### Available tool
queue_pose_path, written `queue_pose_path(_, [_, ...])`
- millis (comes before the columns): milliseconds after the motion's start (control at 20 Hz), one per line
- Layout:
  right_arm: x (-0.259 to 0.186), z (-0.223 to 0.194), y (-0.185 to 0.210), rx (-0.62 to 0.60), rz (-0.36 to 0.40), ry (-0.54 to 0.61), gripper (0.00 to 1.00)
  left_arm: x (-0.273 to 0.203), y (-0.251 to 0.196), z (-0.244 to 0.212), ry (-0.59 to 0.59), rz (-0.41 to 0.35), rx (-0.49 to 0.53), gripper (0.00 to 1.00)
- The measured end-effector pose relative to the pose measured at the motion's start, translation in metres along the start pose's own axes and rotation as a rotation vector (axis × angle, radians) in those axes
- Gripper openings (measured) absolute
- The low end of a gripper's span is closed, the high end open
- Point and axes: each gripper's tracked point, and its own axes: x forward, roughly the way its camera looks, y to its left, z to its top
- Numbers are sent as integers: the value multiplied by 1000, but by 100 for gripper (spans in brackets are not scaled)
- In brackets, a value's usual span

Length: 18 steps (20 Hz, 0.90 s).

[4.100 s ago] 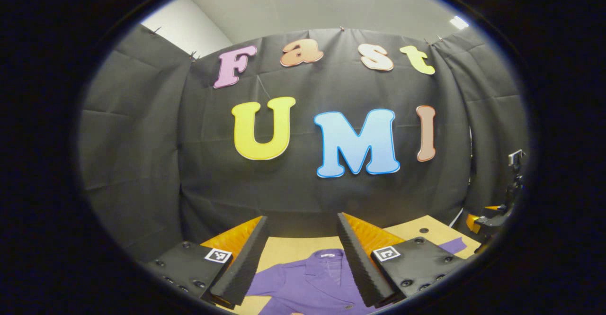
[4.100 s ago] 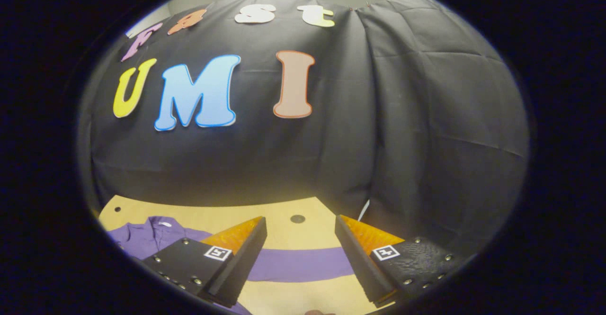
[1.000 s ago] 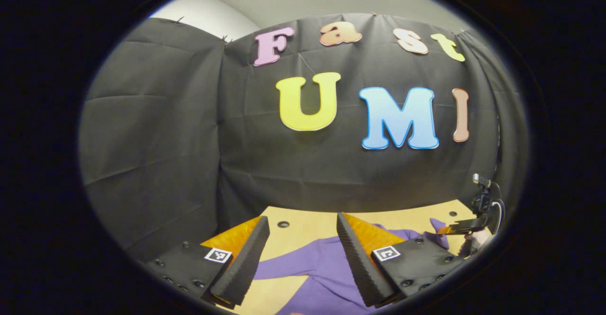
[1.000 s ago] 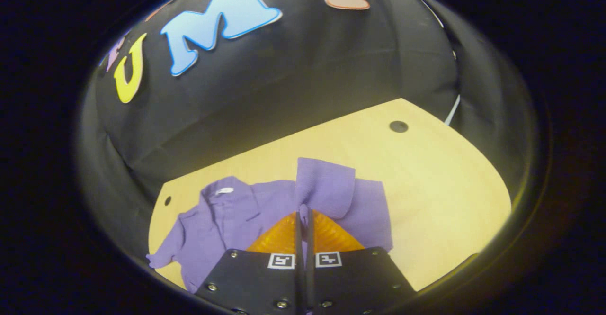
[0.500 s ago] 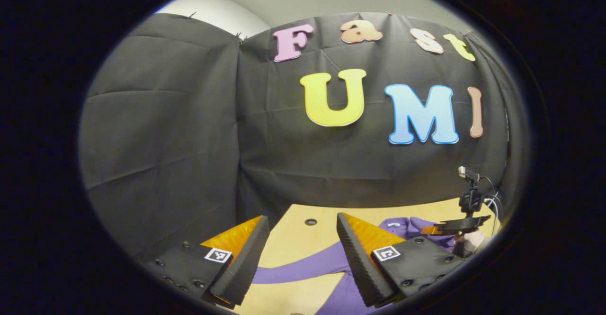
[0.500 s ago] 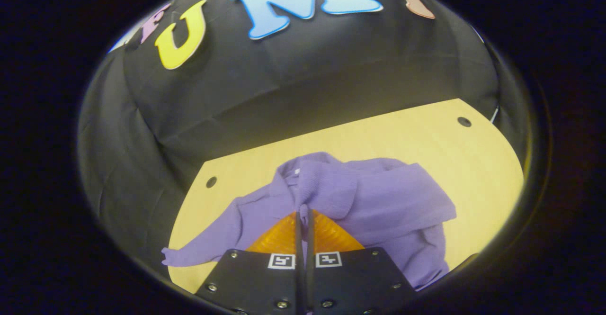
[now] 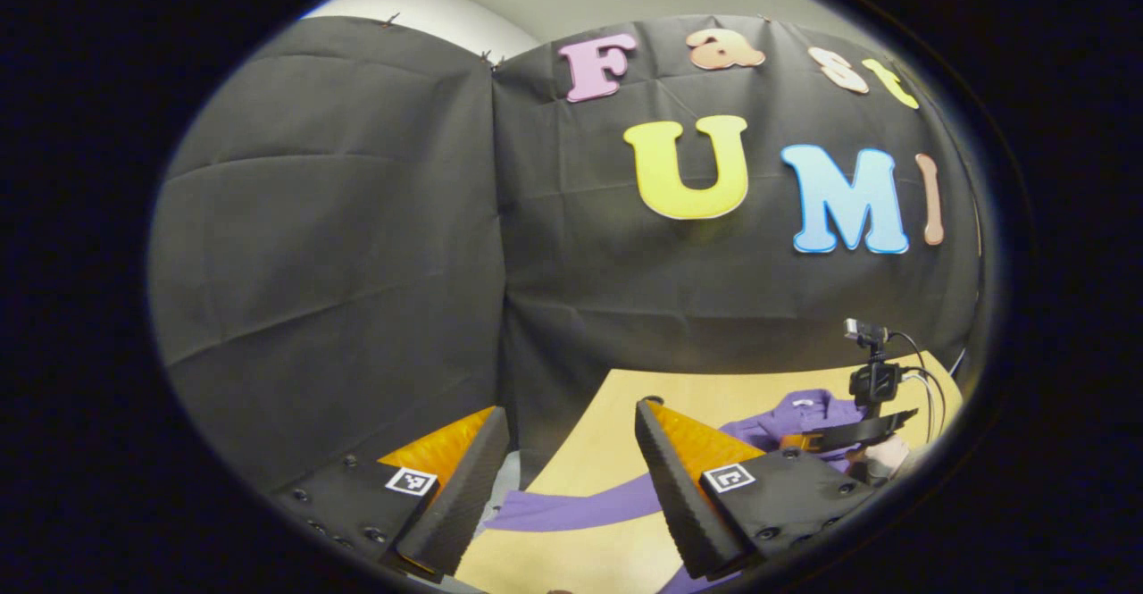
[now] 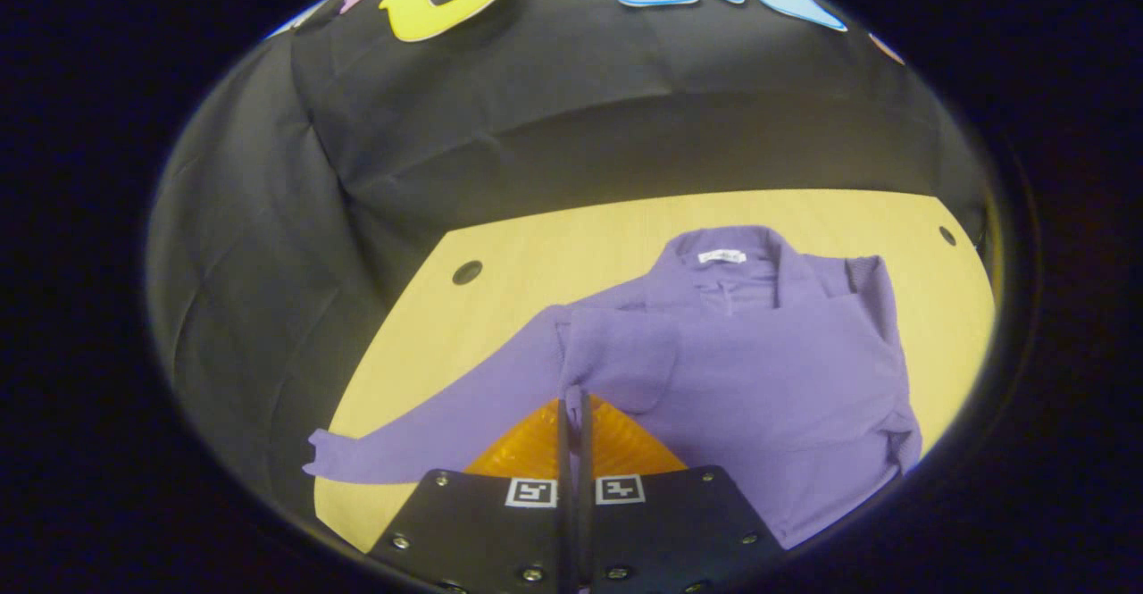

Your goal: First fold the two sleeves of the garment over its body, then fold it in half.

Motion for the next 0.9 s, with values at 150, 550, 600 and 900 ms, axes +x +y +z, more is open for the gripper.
queue_pose_path(150, [4, -6, -1, -23, -33, 45, 2, 0, 22, -15, 18, 29, -8, 92])
queue_pose_path(550, [2, -22, 9, -47, 1, 62, 87, 23, 42, -92, 110, 31, -10, 92])
queue_pose_path(600, [-4, -22, 8, -50, 5, 57, 79, 28, 44, -104, 126, 33, -11, 92])
queue_pose_path(900, [-37, -13, -4, -37, -7, 22, 79, 65, 49, -192, 250, 23, -51, 93])
